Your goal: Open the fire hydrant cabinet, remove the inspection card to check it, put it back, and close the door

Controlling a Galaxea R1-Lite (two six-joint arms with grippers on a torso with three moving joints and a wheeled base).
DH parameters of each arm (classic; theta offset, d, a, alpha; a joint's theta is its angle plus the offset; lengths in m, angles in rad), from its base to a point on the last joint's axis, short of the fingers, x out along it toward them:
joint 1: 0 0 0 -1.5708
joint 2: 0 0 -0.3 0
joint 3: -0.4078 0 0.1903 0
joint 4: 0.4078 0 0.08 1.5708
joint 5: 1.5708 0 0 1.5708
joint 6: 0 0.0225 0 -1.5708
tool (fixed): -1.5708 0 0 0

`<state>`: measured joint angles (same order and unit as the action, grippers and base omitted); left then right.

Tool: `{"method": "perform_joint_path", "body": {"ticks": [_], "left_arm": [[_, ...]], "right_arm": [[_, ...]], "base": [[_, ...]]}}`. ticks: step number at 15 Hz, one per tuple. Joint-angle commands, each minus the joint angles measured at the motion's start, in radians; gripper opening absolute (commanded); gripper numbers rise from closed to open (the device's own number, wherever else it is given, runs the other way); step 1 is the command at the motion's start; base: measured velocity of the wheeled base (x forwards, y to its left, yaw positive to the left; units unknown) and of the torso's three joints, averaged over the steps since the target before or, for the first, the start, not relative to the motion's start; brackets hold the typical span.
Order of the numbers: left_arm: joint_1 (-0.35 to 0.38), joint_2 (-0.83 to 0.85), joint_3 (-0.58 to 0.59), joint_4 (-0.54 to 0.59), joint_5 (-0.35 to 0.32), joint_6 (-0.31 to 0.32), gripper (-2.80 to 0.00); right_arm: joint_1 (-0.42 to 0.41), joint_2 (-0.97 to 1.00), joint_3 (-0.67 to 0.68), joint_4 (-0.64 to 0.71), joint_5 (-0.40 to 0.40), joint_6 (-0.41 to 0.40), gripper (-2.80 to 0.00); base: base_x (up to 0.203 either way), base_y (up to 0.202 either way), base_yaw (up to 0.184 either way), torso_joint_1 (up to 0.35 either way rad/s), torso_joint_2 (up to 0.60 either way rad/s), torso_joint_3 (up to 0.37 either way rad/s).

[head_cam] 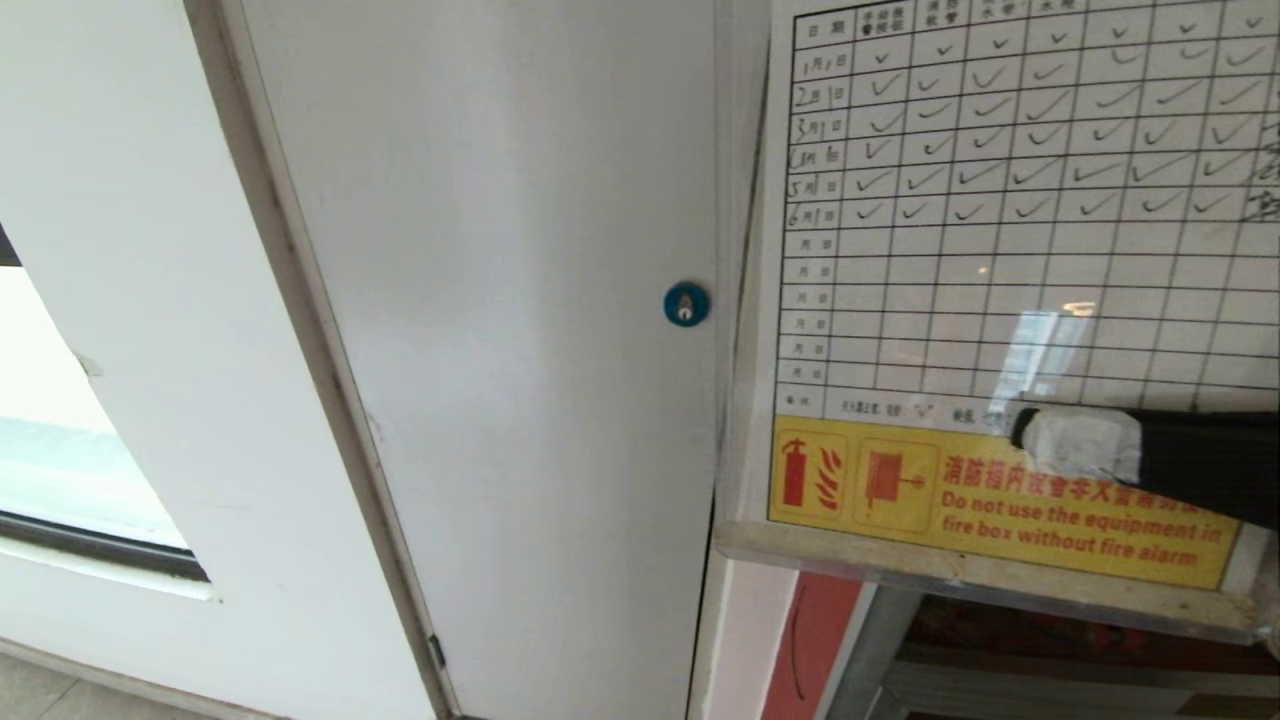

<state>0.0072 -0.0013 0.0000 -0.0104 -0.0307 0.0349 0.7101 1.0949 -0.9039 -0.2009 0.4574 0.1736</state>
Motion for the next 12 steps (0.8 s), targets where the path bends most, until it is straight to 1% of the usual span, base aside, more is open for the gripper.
{"method": "perform_joint_path", "body": {"ticks": [1,3,5,8,9,12], "left_arm": [[0.000,0.001,0.006,0.000,0.000,0.000,-2.80],[0.000,0.001,0.006,0.000,0.000,0.000,-2.80],[0.000,0.001,0.006,0.000,0.000,0.000,-2.80],[0.000,0.001,0.006,0.000,0.000,0.000,-2.80],[0.000,0.001,0.006,0.000,0.000,0.000,-2.80],[0.000,0.001,0.006,0.000,0.000,0.000,-2.80]], "right_arm": [[0.006,0.073,0.025,-0.087,0.003,0.002,-2.80],[0.013,0.093,0.028,-0.104,0.015,0.014,-2.80],[0.037,0.118,0.041,-0.110,0.021,0.035,-2.80],[0.052,0.155,0.052,-0.165,0.023,0.062,-2.80],[0.071,0.161,0.054,-0.170,0.023,0.072,-2.80],[0.097,0.172,0.054,-0.170,0.023,0.077,-2.80]], "base": [[0.000,0.000,0.000,0.000,0.00,0.000],[0.000,0.000,0.000,0.000,0.00,0.000],[0.000,0.000,0.000,0.000,0.00,0.000],[0.000,0.000,0.000,0.000,0.00,0.000],[0.000,0.000,0.000,0.000,0.00,0.000],[0.000,0.000,0.000,0.000,0.00,0.000]]}}
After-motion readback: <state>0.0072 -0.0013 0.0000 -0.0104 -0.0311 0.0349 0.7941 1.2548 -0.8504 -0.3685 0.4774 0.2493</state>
